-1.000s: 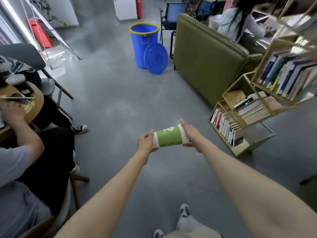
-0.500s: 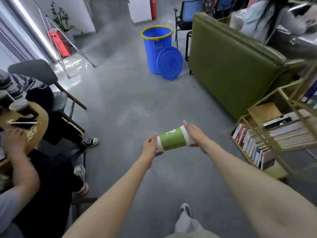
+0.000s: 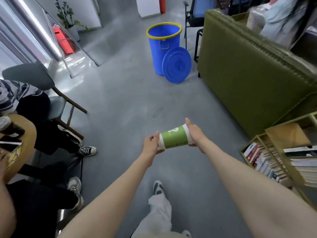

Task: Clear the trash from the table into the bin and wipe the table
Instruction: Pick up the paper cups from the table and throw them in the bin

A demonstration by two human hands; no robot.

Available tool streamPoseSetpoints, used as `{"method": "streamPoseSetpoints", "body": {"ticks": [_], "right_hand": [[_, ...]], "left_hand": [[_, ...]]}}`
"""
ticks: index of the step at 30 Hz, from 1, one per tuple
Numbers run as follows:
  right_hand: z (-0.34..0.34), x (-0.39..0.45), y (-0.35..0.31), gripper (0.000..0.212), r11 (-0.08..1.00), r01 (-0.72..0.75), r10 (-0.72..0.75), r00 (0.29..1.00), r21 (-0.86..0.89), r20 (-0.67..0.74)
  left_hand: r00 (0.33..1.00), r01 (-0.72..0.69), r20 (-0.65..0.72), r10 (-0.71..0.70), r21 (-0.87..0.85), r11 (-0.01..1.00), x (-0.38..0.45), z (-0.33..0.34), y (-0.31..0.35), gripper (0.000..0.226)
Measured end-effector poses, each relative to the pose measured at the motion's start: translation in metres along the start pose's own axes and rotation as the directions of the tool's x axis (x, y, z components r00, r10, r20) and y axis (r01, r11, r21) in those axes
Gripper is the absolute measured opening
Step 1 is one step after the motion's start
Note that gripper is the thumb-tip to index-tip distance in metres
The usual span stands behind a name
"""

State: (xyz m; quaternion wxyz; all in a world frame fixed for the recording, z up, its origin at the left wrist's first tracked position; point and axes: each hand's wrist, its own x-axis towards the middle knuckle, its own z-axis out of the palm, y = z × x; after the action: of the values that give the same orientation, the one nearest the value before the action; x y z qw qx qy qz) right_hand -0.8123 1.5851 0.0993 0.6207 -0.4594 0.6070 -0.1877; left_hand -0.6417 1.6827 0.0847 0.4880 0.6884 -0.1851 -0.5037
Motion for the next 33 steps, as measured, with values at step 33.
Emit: {"method": "streamPoseSetpoints", "body": {"ticks": [33], "right_hand": [[0.032, 0.419, -0.293, 0.075, 0.991, -0.119, 0.114, 0.99, -0.066, -0.079]], "left_hand": [[0.992, -0.107, 0.078, 0.098, 0.123, 0.987, 0.451, 0.049, 0.263, 0.033]]}}
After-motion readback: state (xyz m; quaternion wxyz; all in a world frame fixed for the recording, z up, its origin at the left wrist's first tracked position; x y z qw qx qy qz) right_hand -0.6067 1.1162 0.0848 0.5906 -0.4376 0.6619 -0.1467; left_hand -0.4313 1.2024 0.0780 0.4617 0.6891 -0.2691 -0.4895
